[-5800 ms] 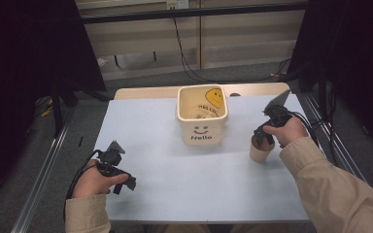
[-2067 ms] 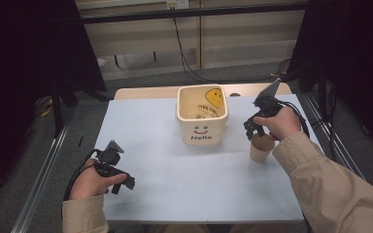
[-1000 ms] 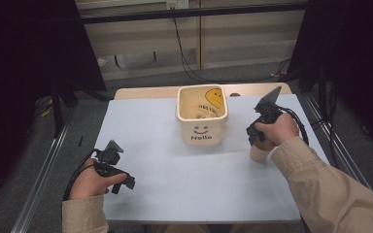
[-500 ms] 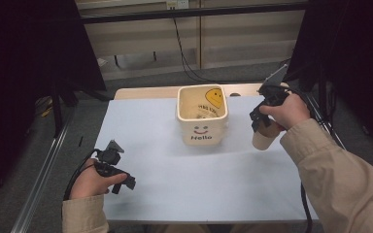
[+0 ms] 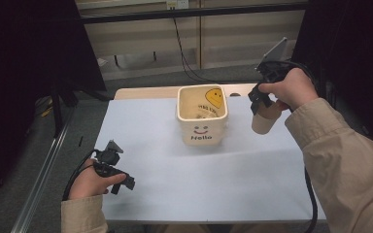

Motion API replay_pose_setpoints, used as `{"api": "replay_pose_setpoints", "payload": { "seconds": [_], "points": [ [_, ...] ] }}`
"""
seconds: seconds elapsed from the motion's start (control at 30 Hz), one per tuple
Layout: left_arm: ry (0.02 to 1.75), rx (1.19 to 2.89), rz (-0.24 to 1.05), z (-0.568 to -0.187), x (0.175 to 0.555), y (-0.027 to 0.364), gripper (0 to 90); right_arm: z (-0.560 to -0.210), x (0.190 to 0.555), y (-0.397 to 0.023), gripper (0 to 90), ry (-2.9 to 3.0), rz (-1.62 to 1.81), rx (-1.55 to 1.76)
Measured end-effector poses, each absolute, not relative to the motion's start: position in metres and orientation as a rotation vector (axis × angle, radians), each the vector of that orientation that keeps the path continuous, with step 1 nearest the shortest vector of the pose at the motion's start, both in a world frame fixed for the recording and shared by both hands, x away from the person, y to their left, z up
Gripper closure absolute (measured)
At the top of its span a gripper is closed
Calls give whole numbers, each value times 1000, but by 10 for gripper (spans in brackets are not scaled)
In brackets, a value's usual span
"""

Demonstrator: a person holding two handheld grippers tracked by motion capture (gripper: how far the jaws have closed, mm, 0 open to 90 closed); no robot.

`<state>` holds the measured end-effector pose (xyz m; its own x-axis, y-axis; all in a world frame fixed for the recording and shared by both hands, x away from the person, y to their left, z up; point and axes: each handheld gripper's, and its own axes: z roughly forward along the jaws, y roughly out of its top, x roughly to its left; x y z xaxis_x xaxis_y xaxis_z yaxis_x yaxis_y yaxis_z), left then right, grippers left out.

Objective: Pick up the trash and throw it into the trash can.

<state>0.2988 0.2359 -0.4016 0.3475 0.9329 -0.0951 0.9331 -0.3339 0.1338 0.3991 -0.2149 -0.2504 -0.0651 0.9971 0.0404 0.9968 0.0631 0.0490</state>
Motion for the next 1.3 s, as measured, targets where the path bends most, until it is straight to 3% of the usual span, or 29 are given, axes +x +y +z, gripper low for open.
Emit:
{"api": "replay_pose_setpoints", "payload": {
  "seconds": [0.7,1.3],
  "points": [
    [1709,2443,-14,-403,299,236,62,-178,429,-203,225,2301,131,2073],
    [1703,2439,-16,-403,299,236,63,-161,445,-192,227,2313,117,2039]
  ]
}}
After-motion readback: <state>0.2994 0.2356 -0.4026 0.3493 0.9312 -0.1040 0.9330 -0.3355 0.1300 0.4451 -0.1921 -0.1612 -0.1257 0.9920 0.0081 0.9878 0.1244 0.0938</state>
